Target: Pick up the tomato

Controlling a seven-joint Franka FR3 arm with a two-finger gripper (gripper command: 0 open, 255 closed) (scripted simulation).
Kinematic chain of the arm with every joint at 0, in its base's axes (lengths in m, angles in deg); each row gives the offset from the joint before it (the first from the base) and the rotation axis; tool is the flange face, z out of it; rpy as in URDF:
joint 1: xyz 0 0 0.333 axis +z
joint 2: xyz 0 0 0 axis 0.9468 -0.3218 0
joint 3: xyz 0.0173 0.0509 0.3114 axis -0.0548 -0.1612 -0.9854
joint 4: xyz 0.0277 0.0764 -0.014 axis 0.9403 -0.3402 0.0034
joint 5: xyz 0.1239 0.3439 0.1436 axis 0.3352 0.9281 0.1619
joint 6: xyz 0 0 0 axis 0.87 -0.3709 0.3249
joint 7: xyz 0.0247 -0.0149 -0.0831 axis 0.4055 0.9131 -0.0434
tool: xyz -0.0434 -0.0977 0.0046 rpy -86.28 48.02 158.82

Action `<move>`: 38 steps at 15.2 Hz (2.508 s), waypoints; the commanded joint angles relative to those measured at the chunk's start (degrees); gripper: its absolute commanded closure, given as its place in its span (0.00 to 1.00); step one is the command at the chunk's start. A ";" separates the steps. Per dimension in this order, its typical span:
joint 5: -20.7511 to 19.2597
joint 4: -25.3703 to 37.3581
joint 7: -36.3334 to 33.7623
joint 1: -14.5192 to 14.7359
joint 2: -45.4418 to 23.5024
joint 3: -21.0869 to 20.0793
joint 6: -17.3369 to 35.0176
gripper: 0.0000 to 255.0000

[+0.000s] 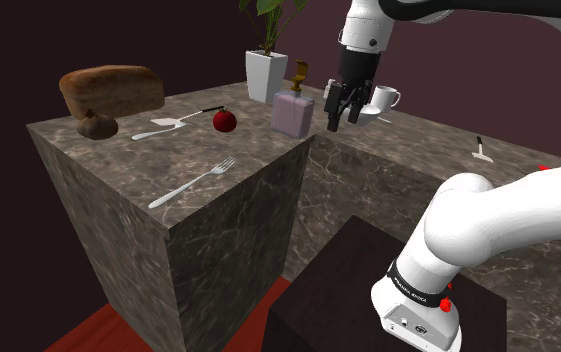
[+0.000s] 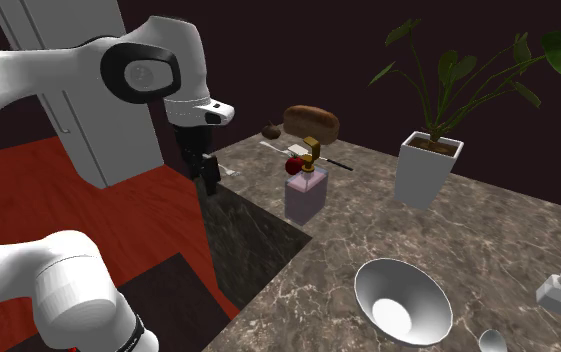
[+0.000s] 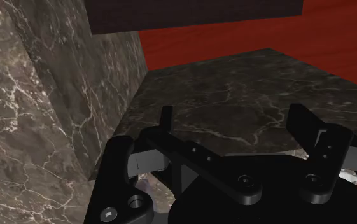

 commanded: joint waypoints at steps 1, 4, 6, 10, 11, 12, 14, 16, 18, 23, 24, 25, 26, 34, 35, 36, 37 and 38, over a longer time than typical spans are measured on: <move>0.00 0.00 0.00 0.00 0.00 0.00 0.00 0.00; 0.40 1.11 -0.55 0.10 -5.27 -0.39 5.82 0.00; 0.62 2.23 -0.89 0.16 -8.92 -0.63 9.47 0.00; 0.95 5.39 -1.54 0.22 -16.46 -1.12 16.07 0.00; 1.00 6.36 -1.71 0.23 -18.38 -1.23 17.57 0.00; 1.04 7.40 -1.87 0.24 -20.30 -1.35 19.00 0.00; 1.09 9.70 -2.20 0.25 -24.15 -1.57 21.67 0.00; 1.08 12.28 -2.54 0.26 -28.01 -1.77 24.07 0.00; 1.04 15.13 -2.88 0.27 -31.88 -1.97 26.20 0.00; 0.70 23.47 -3.79 0.33 -41.54 -2.36 30.30 0.00; 0.60 25.35 -3.97 0.36 -43.48 -2.42 30.91 0.00; 0.49 27.31 -4.16 0.39 -45.42 -2.48 31.45 0.00; 0.38 29.35 -4.34 0.42 -47.38 -2.53 31.92 0.00; -0.01 32.54 -4.85 0.59 -53.63 -2.60 36.54 0.00; -0.02 31.99 -4.86 0.59 -53.80 -2.60 37.27 0.00; -0.03 31.44 -4.86 0.60 -53.99 -2.60 38.00 0.00; -0.04 31.12 -4.86 0.60 -54.09 -2.60 38.42 0.00; -0.04 31.13 -4.86 0.60 -54.10 -2.60 38.42 0.00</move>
